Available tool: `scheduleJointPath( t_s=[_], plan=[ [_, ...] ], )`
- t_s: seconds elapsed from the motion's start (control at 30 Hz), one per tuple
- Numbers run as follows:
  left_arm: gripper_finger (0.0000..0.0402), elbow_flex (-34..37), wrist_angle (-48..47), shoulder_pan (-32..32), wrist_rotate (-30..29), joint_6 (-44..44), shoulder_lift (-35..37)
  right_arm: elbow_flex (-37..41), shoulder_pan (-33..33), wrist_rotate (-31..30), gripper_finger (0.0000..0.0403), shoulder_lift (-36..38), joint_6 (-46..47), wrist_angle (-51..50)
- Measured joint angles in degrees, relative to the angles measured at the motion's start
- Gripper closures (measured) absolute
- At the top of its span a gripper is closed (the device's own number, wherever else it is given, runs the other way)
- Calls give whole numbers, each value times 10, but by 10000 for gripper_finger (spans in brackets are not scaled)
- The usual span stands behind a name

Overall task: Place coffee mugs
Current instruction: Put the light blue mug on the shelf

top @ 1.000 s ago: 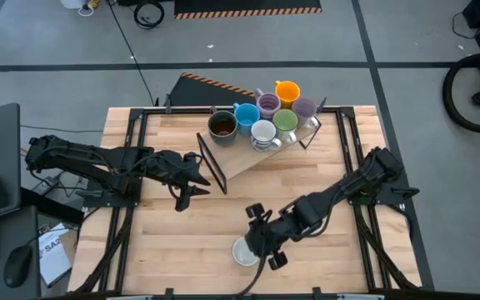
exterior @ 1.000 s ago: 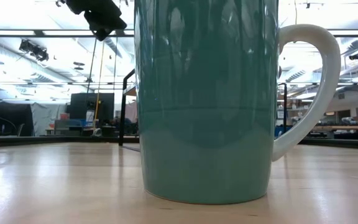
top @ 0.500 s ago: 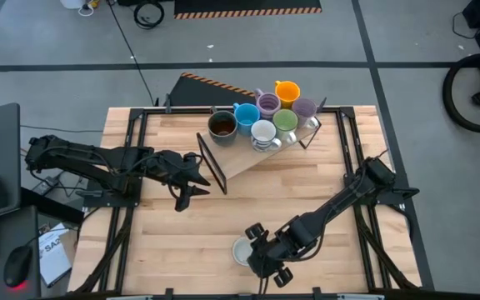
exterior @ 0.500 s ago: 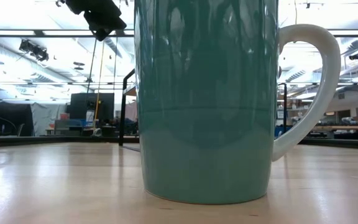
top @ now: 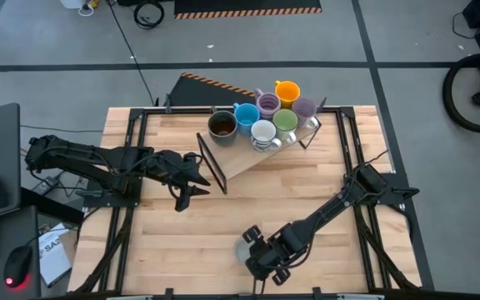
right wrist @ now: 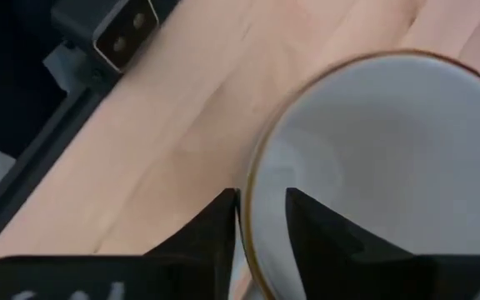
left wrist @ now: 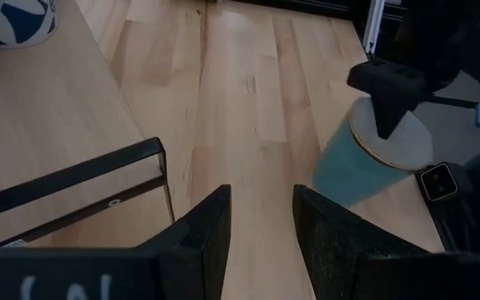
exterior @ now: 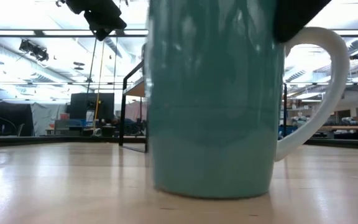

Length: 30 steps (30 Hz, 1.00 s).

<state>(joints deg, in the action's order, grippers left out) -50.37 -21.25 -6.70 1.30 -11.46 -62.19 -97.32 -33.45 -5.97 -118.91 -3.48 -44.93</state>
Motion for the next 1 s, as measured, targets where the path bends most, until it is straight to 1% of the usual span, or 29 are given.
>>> scheduleJointPath(
  t_s=[0.2,0.3,0.4,0.53,0.73,0.83,1.0],
  plan=[
    [265,0,0,0,0,0,0,0,19,1,343,2,24,-36],
    [265,0,0,0,0,0,0,0,30,4,362,3,24,-61],
    [265,0,0,0,0,0,0,-1,43,7,364,4,19,-82],
    [265,0,-1,0,0,0,0,-1,59,14,351,8,1,-104],
    [265,0,-7,0,0,1,0,3,86,18,366,38,-11,-133],
    [265,0,-6,0,0,1,0,0,103,18,366,57,-12,-136],
    [265,0,-6,0,0,1,0,2,134,18,361,60,-8,-159]
  ],
)
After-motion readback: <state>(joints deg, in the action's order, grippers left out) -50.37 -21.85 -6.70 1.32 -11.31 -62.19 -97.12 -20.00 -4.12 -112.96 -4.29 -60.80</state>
